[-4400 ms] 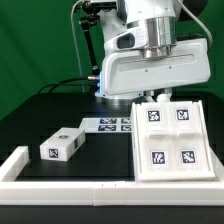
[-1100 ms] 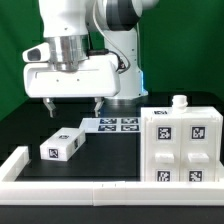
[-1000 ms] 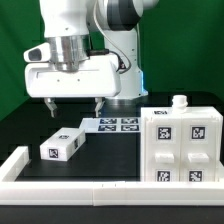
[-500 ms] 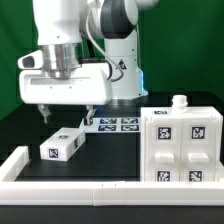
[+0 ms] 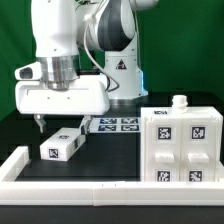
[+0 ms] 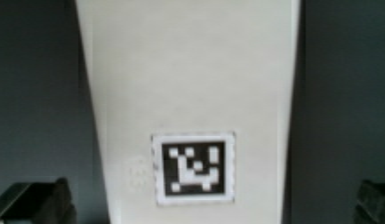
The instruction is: Assemble cabinet
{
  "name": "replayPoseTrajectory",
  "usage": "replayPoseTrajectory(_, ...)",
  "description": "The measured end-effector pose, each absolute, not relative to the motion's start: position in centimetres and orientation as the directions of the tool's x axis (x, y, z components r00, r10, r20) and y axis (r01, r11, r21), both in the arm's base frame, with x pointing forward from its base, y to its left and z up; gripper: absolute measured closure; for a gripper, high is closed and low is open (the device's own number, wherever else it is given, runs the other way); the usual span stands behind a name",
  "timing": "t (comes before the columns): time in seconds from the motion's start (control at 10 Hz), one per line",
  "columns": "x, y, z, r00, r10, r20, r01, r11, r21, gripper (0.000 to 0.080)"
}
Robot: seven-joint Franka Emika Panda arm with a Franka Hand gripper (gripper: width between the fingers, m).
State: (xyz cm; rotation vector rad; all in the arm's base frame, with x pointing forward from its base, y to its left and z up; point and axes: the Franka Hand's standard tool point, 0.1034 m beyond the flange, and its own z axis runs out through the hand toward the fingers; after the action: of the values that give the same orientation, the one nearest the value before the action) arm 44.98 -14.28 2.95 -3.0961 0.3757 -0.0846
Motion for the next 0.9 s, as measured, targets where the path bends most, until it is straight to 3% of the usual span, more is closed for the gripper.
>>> replayPoseTrajectory(0.5,44.4,-14.0,0.8,0.973,-0.225,0.056,-0.225,-0.974,-0.015,0.0002)
replayPoseTrajectory(0.6,44.4,-14.0,0.8,0.973,-0.225,0.055,-0.225,-0.974,-0.015,0.015)
replayPoseTrajectory(0.7,44.5,-14.0,0.8,0.973,-0.224,0.054,-0.224,-0.975,-0.016,0.015)
replayPoseTrajectory(0.8,44.5,-13.9,0.8,0.974,-0.222,0.054,-0.222,-0.975,-0.016,0.0243)
replayPoseTrajectory(0.9,44.5,-13.7,0.8,0.974,-0.218,0.054,-0.217,-0.976,-0.016,0.0243)
